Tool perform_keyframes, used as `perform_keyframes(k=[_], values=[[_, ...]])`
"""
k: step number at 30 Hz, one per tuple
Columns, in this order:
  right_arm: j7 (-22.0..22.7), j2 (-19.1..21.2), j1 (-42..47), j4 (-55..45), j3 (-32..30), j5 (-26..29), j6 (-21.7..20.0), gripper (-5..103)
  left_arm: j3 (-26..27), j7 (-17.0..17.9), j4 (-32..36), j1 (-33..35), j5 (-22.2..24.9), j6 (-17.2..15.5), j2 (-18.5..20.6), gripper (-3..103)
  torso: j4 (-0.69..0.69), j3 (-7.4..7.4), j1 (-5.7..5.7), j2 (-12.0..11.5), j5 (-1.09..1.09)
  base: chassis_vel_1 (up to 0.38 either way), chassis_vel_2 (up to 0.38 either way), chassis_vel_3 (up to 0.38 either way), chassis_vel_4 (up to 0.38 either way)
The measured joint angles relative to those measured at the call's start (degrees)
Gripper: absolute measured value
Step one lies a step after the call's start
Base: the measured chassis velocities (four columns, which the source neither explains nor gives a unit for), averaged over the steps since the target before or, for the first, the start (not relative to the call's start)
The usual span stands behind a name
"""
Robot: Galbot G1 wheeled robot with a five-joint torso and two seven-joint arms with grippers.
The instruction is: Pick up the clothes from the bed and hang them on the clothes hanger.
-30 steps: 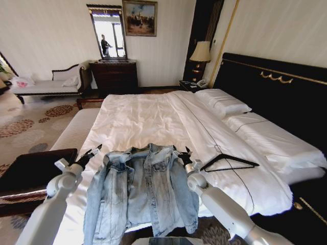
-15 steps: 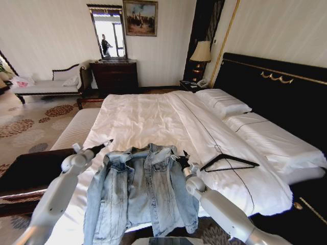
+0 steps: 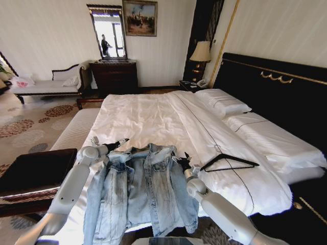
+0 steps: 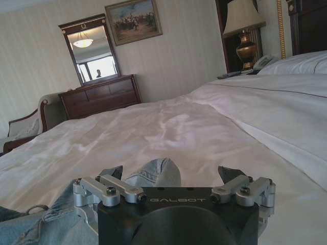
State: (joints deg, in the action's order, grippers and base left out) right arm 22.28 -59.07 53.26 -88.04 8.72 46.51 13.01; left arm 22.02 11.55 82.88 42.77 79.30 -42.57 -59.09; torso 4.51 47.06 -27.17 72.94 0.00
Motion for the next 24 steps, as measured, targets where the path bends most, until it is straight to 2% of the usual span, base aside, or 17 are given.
perform_keyframes(k=[15,24], values=[[0.62,0.55,1.51,-0.58,0.0,-1.21,-0.15,100,-0.59,0.1,-4.18,-1.18,-0.23,0.16,-2.35,100,0.0,0.0,0.0,0.01,0.0,0.0,0.0,0.0,0.0],[0.86,1.03,2.57,-0.44,-0.36,-1.54,-0.15,100,-3.03,-3.02,-10.87,-4.54,-2.07,0.32,-3.78,100,0.02,0.0,0.0,0.01,0.0,0.0,0.0,0.0,0.0]])
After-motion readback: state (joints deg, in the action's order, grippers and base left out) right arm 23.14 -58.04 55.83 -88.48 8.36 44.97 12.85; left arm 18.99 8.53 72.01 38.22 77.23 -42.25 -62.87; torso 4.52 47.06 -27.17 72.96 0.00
